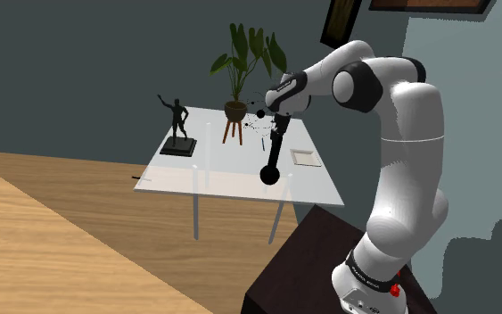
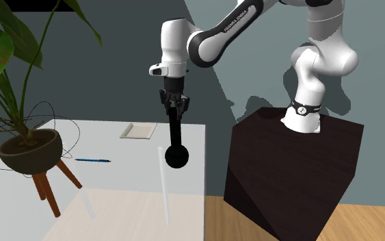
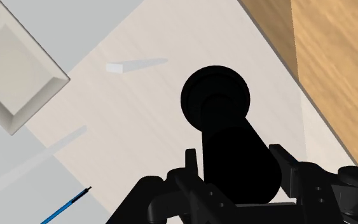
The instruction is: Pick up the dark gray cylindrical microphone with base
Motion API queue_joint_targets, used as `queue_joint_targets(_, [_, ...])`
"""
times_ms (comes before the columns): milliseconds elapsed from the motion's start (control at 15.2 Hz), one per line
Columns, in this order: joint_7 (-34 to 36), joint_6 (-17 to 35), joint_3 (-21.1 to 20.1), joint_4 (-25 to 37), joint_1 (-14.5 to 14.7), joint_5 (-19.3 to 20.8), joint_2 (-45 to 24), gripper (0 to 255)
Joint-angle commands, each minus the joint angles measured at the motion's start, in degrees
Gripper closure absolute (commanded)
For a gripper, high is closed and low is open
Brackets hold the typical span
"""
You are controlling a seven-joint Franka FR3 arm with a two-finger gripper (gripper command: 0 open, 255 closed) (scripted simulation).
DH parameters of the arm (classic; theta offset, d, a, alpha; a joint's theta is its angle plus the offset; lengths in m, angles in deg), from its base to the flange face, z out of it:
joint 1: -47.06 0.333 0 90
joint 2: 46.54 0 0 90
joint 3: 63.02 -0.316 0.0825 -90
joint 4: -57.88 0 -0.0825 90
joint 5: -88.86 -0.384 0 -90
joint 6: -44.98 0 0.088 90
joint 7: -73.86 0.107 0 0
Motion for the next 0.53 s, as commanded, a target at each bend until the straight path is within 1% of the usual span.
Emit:
queue_joint_targets(0, [0.1,-0.7,0.1,0.3,0.0,0.2,0.3,255])
queue_joint_targets(462, [0.7,-4.9,0.8,2.0,0.4,1.4,3.1,255])
